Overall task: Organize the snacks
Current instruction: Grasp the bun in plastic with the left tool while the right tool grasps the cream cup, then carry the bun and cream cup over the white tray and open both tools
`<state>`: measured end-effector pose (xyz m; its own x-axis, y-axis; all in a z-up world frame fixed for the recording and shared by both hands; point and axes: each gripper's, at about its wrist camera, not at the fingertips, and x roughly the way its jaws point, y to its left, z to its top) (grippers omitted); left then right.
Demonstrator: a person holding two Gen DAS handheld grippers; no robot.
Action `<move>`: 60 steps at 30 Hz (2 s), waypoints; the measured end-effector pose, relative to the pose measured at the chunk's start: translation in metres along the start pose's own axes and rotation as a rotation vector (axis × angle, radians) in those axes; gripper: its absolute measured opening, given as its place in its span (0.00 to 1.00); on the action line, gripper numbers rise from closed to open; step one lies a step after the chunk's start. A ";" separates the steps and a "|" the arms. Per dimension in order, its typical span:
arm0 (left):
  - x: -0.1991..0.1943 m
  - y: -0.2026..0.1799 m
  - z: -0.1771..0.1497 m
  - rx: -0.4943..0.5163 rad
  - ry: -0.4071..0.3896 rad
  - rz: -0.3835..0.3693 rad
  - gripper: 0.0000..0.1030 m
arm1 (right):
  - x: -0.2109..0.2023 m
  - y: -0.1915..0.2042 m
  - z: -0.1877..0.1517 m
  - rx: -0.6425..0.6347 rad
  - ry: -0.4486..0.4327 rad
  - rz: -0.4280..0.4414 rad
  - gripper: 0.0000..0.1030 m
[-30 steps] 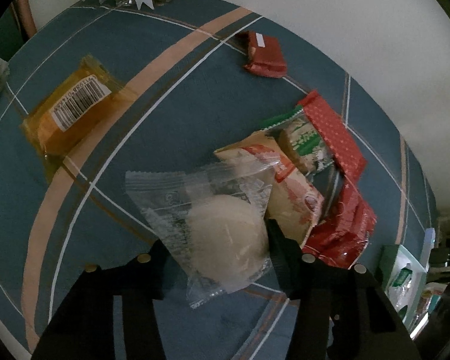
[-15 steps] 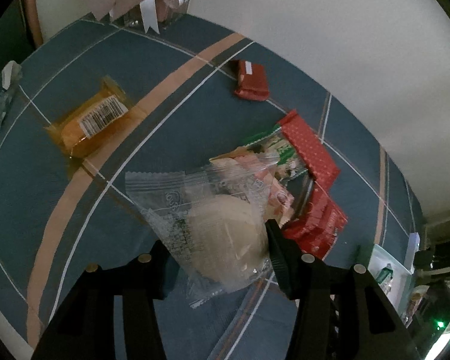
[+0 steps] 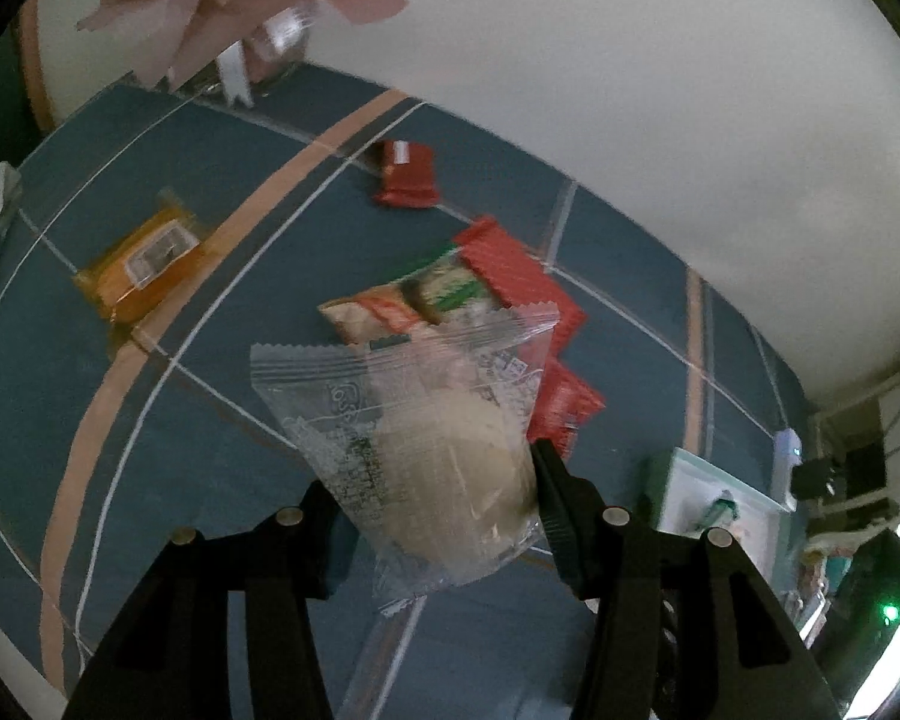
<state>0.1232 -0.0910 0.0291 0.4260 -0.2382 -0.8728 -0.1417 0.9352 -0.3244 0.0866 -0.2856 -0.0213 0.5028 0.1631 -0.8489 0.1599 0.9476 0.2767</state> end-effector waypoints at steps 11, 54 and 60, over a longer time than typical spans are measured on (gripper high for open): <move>0.003 -0.057 -0.022 0.112 0.037 -0.103 0.53 | -0.027 -0.069 0.011 0.168 -0.050 -0.067 0.40; 0.087 -0.188 -0.099 0.480 0.110 -0.179 0.53 | -0.050 -0.228 -0.003 0.496 -0.105 -0.175 0.40; 0.093 -0.187 -0.102 0.486 0.127 -0.172 0.53 | -0.040 -0.231 -0.006 0.504 -0.081 -0.171 0.40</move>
<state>0.0983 -0.3149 -0.0280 0.2908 -0.4009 -0.8687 0.3645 0.8859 -0.2868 0.0240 -0.5089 -0.0537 0.4943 -0.0222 -0.8690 0.6232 0.7060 0.3364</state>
